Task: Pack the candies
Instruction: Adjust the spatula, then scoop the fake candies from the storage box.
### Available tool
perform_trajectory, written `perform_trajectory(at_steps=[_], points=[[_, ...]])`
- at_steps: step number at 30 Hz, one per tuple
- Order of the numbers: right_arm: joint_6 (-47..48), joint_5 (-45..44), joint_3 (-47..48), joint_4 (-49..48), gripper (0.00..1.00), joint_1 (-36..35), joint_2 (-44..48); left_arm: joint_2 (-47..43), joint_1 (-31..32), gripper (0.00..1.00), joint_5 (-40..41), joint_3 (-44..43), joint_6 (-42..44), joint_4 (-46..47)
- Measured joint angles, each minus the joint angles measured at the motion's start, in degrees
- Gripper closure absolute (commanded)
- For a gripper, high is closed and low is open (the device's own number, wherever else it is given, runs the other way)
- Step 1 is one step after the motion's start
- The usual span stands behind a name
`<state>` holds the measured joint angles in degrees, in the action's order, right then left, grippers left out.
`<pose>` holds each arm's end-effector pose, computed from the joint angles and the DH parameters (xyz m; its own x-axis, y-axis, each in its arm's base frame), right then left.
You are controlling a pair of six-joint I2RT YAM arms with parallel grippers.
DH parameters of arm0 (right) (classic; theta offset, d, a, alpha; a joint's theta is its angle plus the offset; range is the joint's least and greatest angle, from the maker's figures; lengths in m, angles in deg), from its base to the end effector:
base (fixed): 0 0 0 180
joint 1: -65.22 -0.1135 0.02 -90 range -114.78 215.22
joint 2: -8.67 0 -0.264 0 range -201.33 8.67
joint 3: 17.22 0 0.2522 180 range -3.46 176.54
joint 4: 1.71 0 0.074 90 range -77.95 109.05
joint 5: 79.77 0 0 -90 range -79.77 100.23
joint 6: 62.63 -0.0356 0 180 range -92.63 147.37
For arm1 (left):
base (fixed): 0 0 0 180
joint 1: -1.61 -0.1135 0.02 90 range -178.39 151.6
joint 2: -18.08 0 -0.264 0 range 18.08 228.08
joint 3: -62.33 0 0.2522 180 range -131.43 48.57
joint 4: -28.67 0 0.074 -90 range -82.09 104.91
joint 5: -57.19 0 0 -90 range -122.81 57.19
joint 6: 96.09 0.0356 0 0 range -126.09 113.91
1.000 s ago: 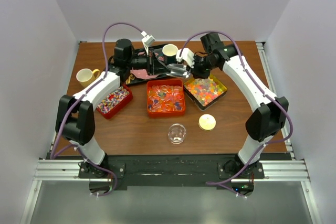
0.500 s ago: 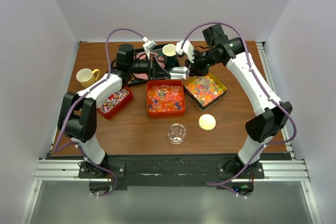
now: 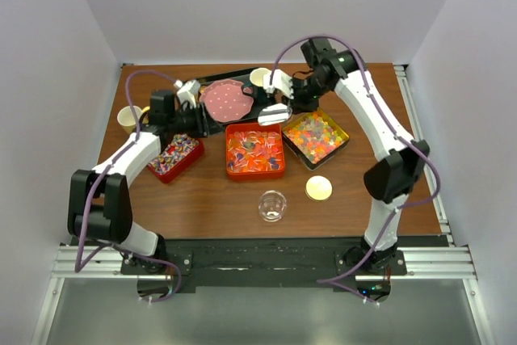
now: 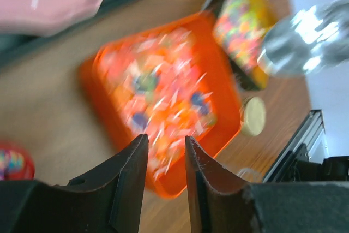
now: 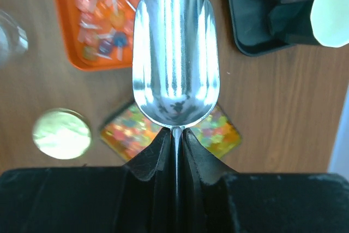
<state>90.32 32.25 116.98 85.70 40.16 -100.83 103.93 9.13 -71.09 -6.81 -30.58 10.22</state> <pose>0.3443 0.1757 0.3727 0.1223 -0.8543 -0.5053 -0.9664 0.0135 -0.2568 0.3201 -0.0645 0.2456 -0.7703 -0.2265 -0.5961 0.3138 0.6791 -0.6636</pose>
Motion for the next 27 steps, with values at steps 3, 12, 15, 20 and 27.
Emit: perform_trajectory(at_steps=[3, 12, 15, 20, 27], points=[[5.4, -3.5, 4.2, 0.9, 1.00, -0.8, -5.2, 0.9, -0.3, 0.68, 2.1, 5.5, -0.5, -3.1], [16.3, -15.7, 5.2, 2.4, 1.00, -6.9, -10.5, -5.7, -0.2, 1.00, 4.0, 22.6, -3.8, -4.4], [17.7, -19.8, 5.3, 2.6, 1.00, -9.1, -10.6, -6.6, 0.0, 1.00, 4.3, 25.4, -4.7, -2.2], [18.3, -26.7, 5.2, 2.6, 1.00, -12.6, -11.3, -6.6, 1.8, 1.00, 4.5, 28.2, -6.3, 3.3], [18.2, -34.7, 2.8, 2.1, 1.00, -16.0, -12.7, -6.6, 2.8, 1.00, 4.7, 32.3, -8.1, 10.3]])
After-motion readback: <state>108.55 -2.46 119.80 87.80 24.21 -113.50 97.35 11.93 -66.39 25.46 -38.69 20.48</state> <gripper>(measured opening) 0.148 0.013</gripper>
